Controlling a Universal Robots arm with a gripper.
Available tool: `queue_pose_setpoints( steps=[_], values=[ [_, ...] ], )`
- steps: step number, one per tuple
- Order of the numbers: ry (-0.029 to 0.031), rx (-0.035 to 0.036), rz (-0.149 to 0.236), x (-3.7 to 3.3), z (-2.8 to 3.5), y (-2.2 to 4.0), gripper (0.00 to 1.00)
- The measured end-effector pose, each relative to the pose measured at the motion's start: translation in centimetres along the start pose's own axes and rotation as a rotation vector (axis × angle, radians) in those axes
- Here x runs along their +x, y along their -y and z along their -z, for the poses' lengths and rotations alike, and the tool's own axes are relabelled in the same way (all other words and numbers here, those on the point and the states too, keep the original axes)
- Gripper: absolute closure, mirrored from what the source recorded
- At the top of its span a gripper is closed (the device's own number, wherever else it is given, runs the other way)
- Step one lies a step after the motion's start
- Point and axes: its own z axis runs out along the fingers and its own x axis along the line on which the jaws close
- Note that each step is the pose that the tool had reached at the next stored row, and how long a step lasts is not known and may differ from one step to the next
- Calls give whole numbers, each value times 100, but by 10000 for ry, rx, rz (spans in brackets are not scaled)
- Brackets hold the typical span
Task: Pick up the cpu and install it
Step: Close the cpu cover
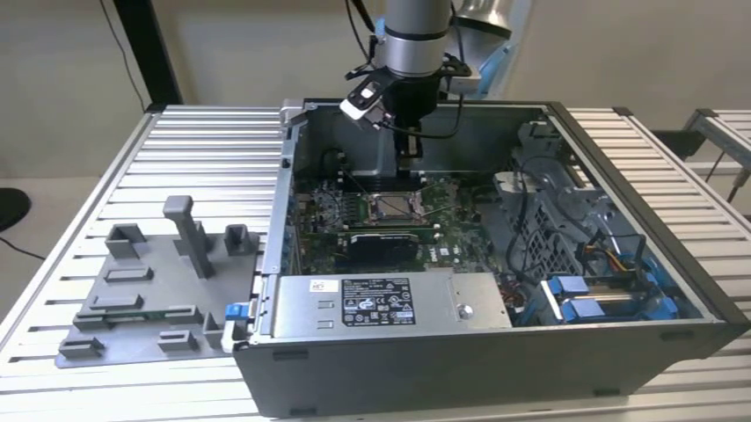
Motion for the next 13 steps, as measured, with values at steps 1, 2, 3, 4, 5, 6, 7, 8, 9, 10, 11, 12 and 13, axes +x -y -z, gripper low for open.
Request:
queue_pose_setpoints(
  steps=[1,2,3,4,5,6,7,8,9,10,11,12,13],
  values=[
    [-2,57,0,-2,0,-28,100],
    [-4,113,3,-4,0,-57,100],
    [-8,168,3,-6,-1,-87,100],
    [-11,222,4,-8,-2,-120,100],
    [-12,272,6,-10,-3,-157,100],
    [-12,313,5,-13,-3,-195,100],
    [-13,347,8,-15,-4,-234,100],
    [-15,380,7,-17,-5,-276,100],
    [-17,407,9,-18,-6,-315,100],
    [-19,437,8,-20,-8,-355,100],
    [-20,466,10,-22,-8,-396,100],
    [-21,496,10,-25,-9,-436,100],
    [-21,526,11,-27,-9,-476,100]
  ],
)
